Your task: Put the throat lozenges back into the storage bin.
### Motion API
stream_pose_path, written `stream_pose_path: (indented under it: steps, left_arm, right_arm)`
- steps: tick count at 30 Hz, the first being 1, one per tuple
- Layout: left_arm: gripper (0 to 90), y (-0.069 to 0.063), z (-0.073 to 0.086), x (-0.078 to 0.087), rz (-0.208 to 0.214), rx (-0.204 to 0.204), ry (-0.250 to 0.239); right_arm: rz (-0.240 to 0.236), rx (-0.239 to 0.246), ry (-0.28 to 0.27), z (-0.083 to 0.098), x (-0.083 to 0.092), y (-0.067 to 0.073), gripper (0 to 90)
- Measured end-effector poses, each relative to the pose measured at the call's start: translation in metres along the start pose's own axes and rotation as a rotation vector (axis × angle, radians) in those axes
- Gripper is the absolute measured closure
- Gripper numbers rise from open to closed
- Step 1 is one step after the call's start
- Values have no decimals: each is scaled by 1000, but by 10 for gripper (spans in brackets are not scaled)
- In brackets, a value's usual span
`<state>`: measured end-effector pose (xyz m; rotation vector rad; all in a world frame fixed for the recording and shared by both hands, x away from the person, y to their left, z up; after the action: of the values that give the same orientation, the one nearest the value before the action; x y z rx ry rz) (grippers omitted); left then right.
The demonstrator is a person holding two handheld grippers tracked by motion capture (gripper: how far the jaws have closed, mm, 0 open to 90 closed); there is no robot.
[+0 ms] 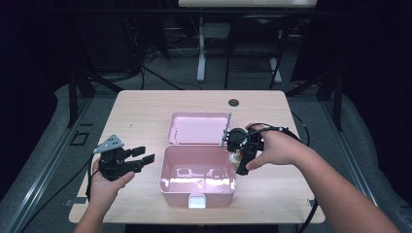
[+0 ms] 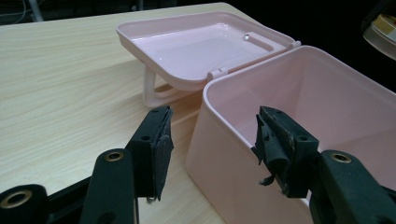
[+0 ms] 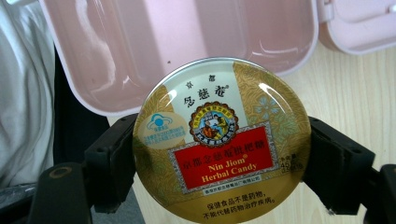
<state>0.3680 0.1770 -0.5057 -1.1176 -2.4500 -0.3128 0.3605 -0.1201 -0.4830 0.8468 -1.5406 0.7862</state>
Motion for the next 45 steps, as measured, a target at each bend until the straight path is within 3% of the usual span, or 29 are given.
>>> stream_pose_path:
  steps: [37, 45]
  left_arm:
    - [457, 2, -1, 3, -3, 1, -5]
    - [457, 2, -1, 3, -4, 2, -11]
  right_arm:
    - [-19, 100, -17, -35, -9, 29, 198]
    - [-11, 124, -4, -38, -15, 30, 198]
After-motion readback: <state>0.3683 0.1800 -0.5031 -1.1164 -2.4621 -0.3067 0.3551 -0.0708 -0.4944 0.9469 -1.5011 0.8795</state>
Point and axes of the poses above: each handheld gripper's, and its own axes: x roughly backward along the jaws, z roughly out of its underside, y roughly to its left, the point moved 9 cm from there along -x, roughly forward along the jaws, and after that the axes turned 15 degrees about -x, right-handed, at the moved point
